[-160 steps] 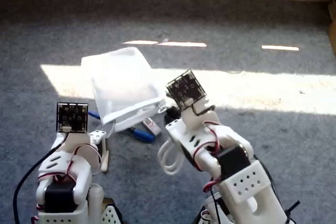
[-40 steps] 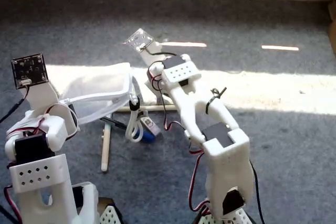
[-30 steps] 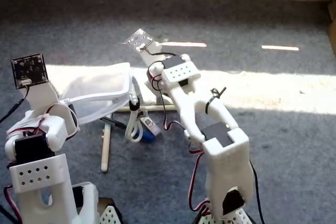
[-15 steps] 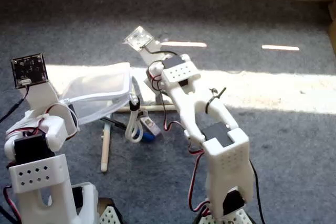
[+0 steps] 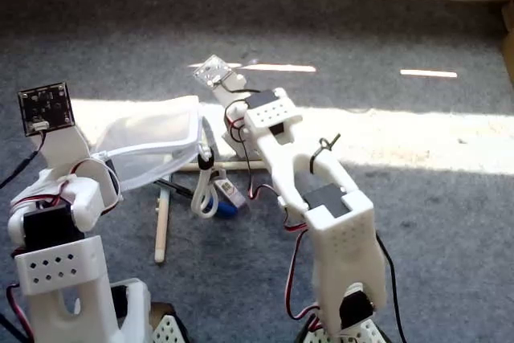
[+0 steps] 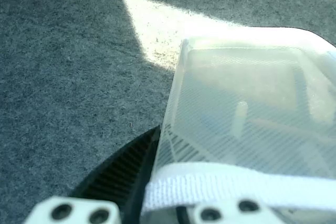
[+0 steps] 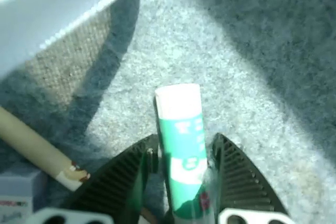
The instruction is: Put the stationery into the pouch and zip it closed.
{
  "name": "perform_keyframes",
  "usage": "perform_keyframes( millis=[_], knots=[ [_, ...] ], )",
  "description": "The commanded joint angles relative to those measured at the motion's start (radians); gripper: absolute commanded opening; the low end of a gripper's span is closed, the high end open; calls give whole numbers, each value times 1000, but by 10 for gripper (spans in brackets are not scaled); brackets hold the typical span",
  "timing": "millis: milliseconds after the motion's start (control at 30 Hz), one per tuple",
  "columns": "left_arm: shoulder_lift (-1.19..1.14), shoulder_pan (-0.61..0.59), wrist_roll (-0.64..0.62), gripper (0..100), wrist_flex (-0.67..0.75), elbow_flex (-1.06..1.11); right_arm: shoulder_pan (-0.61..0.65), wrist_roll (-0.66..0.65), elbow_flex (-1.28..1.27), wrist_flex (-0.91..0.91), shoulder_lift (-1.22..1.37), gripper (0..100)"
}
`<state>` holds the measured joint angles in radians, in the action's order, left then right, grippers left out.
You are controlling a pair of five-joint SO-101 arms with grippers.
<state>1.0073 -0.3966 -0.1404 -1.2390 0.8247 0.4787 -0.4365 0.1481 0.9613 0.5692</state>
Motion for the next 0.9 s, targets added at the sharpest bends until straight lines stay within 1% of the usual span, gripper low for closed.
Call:
perform_keyframes(
  millis=[0, 133, 167, 267, 300, 567, 667, 733, 867],
  knots=[
    [1, 1, -3, 7, 14, 2, 5, -2, 8, 65, -18, 152],
    [1, 1, -3, 7, 14, 2, 4, -2, 8, 81, -18, 145],
    [1, 1, -3, 7, 14, 2, 4, -2, 8, 81, -15, 126],
    [1, 5, -3, 7, 14, 2, 2, -2, 8, 81, -18, 19],
    [1, 5, -3, 7, 14, 2, 2, -2, 8, 81, -19, 0],
    [-2, 5, -3, 7, 14, 2, -39, 2, 12, 84, -30, 4],
    [-2, 1, -2, 7, 14, 2, -73, 60, 10, 87, -82, 4],
    [-1, 1, -2, 7, 14, 13, -99, 83, 8, 125, -122, 4],
    [-1, 4, -3, 7, 58, 47, -122, 130, 4, 180, -185, 4]
  ],
)
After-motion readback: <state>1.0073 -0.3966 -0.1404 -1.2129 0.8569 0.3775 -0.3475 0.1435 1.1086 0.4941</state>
